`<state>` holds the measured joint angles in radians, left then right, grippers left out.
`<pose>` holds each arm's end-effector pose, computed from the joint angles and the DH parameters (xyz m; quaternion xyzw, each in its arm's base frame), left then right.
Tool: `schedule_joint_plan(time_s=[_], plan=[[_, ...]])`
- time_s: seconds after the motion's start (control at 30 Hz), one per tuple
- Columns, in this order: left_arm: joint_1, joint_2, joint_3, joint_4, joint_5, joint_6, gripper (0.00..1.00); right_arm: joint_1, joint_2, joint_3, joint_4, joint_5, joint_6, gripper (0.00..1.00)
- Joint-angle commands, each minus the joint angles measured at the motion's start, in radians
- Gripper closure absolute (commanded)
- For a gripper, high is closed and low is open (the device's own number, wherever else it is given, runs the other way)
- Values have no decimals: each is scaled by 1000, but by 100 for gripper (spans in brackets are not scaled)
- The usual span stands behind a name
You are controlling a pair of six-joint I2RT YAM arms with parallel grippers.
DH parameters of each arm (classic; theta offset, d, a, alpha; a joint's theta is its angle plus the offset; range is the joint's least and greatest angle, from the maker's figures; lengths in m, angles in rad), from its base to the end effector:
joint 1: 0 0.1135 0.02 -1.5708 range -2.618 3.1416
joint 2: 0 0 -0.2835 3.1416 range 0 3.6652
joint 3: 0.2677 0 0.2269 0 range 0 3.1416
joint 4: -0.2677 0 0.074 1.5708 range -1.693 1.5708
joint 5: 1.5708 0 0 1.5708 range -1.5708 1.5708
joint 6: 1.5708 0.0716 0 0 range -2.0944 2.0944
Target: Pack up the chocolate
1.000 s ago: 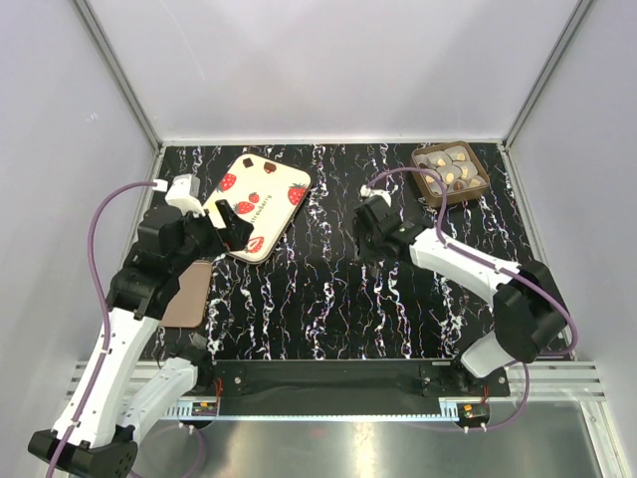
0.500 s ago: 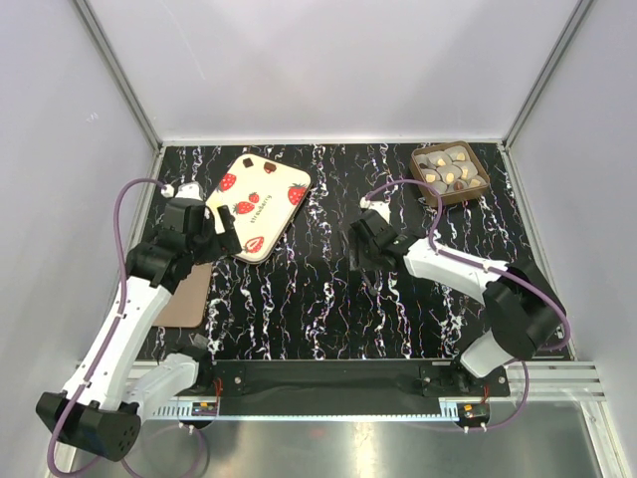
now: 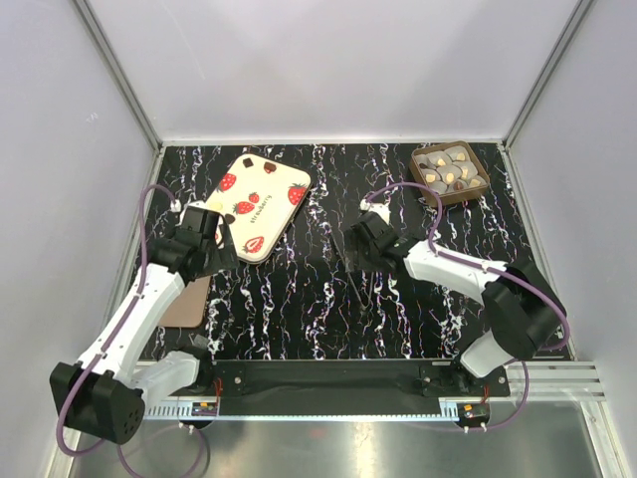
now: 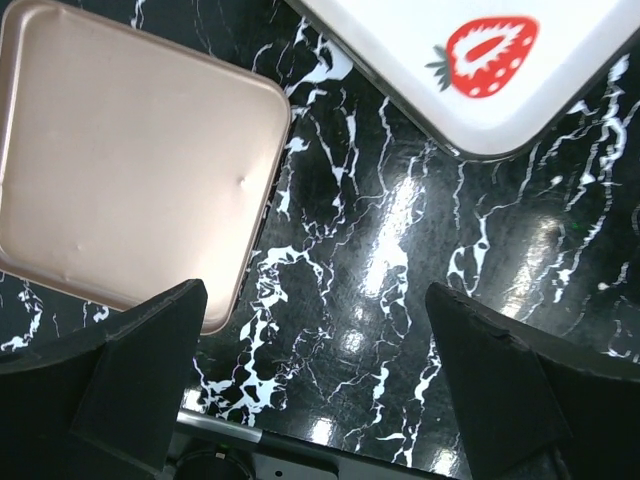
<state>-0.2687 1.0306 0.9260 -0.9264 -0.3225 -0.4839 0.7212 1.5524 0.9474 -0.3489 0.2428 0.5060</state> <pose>0.1709 -0.0235 0.2717 -0.1447 0.9412 0.0472 0.3016 0.2456 0.1930 0.2048 -0.0650 0.9443 0.0792 0.3128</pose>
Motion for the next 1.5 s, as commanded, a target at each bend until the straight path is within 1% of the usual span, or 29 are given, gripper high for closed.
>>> schedule_joint_plan(time_s=[0.0,0.13,0.23,0.43,0.57,0.9,1.03,1.1,1.27,1.37,1.47], plan=[[10,22,-24,35,-4,-30,1,12,-14,-22,63,23,14,15],[17,55,-27,40,-12,-35,1,14,20,-21,83,44,16,16],[23,89,-24,38,-15,-41,1,14,26,-10,82,26,14,16],[42,170,-39,57,-27,-35,1,14,-69,39,-4,-28,-23,16],[46,241,-29,67,-10,-24,3,14,-172,42,-30,-42,-34,16],[59,258,-49,103,51,8,5,12,-287,28,-73,-69,-50,15],[68,278,-38,101,92,34,8,12,-311,25,-78,-56,-57,15],[68,302,-12,80,125,88,9,12,-319,25,-84,-45,-60,15],[68,397,72,5,80,122,15,11,-356,18,-91,-39,-66,14],[68,414,76,-14,65,140,18,11,-383,1,-78,-34,-73,14],[69,408,73,1,115,165,19,12,-387,1,-73,-25,-90,14]])
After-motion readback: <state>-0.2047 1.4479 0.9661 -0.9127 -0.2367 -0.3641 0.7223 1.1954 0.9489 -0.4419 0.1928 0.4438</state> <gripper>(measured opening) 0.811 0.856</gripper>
